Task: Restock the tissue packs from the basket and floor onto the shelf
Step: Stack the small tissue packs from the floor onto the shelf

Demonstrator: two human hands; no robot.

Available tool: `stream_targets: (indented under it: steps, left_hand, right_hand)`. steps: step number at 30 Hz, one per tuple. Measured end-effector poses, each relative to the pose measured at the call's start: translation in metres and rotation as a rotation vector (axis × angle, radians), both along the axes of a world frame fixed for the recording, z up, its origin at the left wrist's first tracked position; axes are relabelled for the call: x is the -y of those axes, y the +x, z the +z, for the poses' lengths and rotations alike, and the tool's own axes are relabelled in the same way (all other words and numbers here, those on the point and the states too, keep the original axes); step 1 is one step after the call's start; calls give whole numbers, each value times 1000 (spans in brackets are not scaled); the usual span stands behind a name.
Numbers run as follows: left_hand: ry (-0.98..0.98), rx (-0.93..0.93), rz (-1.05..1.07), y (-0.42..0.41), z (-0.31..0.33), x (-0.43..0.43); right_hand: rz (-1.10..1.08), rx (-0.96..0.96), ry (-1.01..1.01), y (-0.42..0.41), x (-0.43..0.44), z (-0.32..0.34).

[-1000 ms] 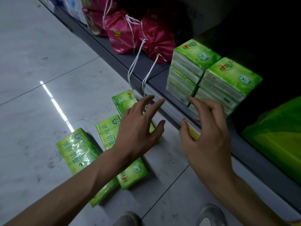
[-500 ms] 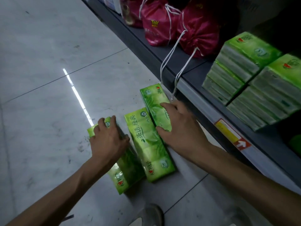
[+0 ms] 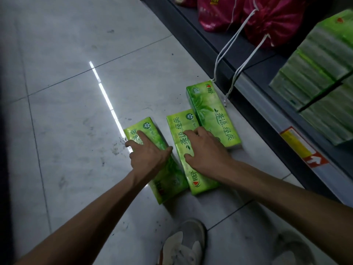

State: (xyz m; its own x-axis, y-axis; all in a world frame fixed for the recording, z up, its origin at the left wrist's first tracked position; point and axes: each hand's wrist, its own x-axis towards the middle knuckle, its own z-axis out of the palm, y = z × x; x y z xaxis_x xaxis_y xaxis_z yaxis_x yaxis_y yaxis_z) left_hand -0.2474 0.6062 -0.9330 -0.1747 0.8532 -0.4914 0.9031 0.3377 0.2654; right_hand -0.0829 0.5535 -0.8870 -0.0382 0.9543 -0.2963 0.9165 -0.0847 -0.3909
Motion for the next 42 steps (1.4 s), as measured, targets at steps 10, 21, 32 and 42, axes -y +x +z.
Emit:
stream_targets:
  steps: [10,21,32,42]
  left_hand:
    - [-20,118,83,-9,-2,-5]
    - [242,190,-21,0,59,-16]
    - [329,552,-14,65,97,-13]
    - [337,713,-39,75,99,0]
  right_hand:
    - [5,-4,-72,2,13,-6]
    - [-306,-432,35,3,19,32]
    - [-478,-551,155,22,27,42]
    - [-812,-1234,-8,55,34,35]
